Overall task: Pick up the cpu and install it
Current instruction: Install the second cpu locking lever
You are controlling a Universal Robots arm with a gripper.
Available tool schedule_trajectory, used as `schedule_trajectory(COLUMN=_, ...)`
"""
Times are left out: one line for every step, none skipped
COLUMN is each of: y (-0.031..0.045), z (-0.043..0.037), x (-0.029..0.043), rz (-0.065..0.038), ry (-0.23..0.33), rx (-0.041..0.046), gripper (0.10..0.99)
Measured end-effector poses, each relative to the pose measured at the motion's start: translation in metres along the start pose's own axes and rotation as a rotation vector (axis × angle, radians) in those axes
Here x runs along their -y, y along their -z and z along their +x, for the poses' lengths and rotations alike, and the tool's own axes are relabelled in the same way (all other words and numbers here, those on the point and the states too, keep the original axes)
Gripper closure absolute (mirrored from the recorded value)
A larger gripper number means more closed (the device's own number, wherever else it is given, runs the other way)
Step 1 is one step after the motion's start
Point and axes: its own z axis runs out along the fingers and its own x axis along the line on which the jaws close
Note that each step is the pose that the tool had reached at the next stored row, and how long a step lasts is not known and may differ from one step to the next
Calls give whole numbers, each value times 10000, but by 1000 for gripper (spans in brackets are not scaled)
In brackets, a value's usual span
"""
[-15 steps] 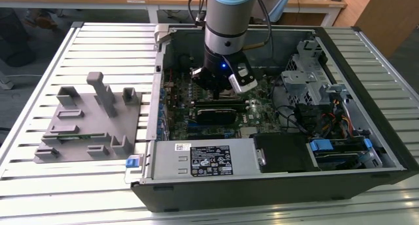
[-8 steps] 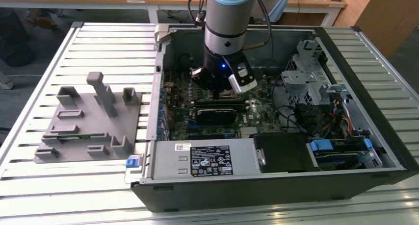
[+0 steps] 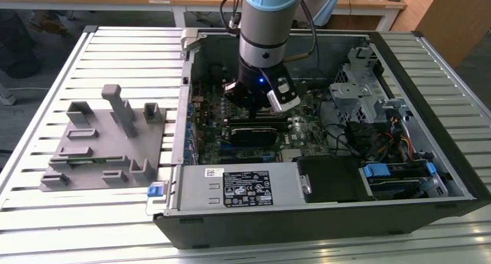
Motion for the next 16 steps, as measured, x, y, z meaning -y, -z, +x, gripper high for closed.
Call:
schedule_trajectory(y=-5, z=1, x=1, rz=-2, ry=1, rx=0, gripper=980)
schedule_trajectory(y=-7, z=2, x=1, rz=-9, ry=2, rx=-2, gripper=980)
schedule_trajectory(y=-9, z=3, x=2, rz=-32, ry=4, rx=-3, gripper=980)
schedule_trajectory(y=-12, z=3, x=2, rz=-77, ry=5, rx=-4, gripper=980)
schedule_trajectory(y=-14, z=3, x=2, rz=-136, ry=5, rx=-6, gripper=980)
schedule_trajectory(y=-16, z=3, x=3, rz=-188, ry=6, rx=-9, gripper=980)
schedule_trajectory(y=-18, z=3, x=4, rz=-228, ry=5, rx=-11, gripper=980)
schedule_trajectory(y=-20, z=3, x=8, rz=-257, ry=6, rx=-12, gripper=980)
schedule_trajectory(y=-22, z=5, x=15, rz=-280, ry=6, rx=-12, gripper=980)
schedule_trajectory(y=-24, z=6, x=25, rz=-300, ry=7, rx=-12, gripper=980)
schedule_trajectory(y=-24, z=8, x=39, rz=-321, ry=7, rx=-13, gripper=980)
schedule_trajectory(y=-25, z=12, x=57, rz=-355, ry=9, rx=-14, gripper=980)
schedule_trajectory(y=-25, z=18, x=72, rz=-397, ry=10, rx=-14, gripper=980)
schedule_trajectory(y=-24, z=27, x=86, rz=-456, ry=11, rx=-16, gripper=980)
schedule_trajectory(y=-25, z=35, x=98, rz=-529, ry=13, rx=-17, gripper=980)
schedule_trajectory(y=-25, z=44, x=110, rz=-598, ry=16, rx=-19, gripper=980)
